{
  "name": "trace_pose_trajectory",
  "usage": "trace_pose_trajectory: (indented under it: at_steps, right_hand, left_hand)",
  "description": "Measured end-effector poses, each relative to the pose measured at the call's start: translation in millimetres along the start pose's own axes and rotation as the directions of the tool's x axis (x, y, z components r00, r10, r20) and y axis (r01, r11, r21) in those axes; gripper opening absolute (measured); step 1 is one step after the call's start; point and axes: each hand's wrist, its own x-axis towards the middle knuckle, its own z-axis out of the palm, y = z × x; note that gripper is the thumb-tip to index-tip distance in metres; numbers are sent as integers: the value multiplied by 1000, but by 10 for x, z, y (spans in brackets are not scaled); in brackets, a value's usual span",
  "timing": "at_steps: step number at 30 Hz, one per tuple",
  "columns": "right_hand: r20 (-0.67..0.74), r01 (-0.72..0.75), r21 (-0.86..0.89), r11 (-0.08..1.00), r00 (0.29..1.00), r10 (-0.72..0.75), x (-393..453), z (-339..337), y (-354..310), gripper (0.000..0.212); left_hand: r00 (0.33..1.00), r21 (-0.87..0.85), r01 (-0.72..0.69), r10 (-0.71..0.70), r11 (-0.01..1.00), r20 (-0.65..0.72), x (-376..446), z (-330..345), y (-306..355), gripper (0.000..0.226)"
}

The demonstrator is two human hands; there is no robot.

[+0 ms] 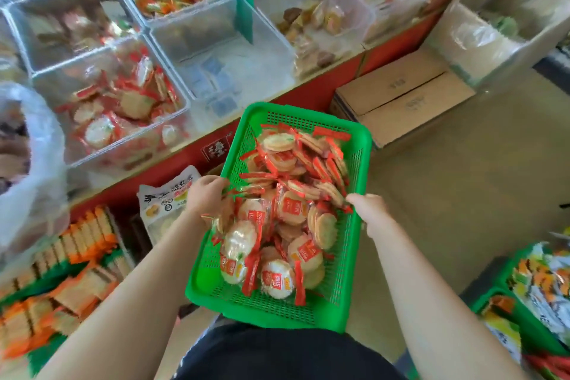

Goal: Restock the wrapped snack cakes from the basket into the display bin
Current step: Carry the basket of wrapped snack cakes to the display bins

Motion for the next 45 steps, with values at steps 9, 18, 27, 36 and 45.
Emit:
trace_pose_trajectory:
  at_steps: [9,18,27,36,45]
  right_hand:
    - [-90,111,-22,994,990,-112,193,98,-623,15]
    - [36,330,-362,872,939,-341,553,335,-1066,29]
    - [206,366,-413,834,930,-306,1168,444,-1335,32]
    - [205,274,-403,873,957,-205,2164,-635,-1531,28]
    - [-139,46,-136,990,988,-65,2950,-1959,-1347,29]
  left_hand:
    - [996,78,-75,79,994,-51,439,-40,151,16]
    - [995,113,86,-90,990,30,480,-58,-134,15]
    - [984,30,166,-164,986,-77,480,238,-77,11]
    - [981,147,177,-162,973,-107,718,1543,534,35]
    - [998,291,-3,20,957,-55,1114,3068,1656,41]
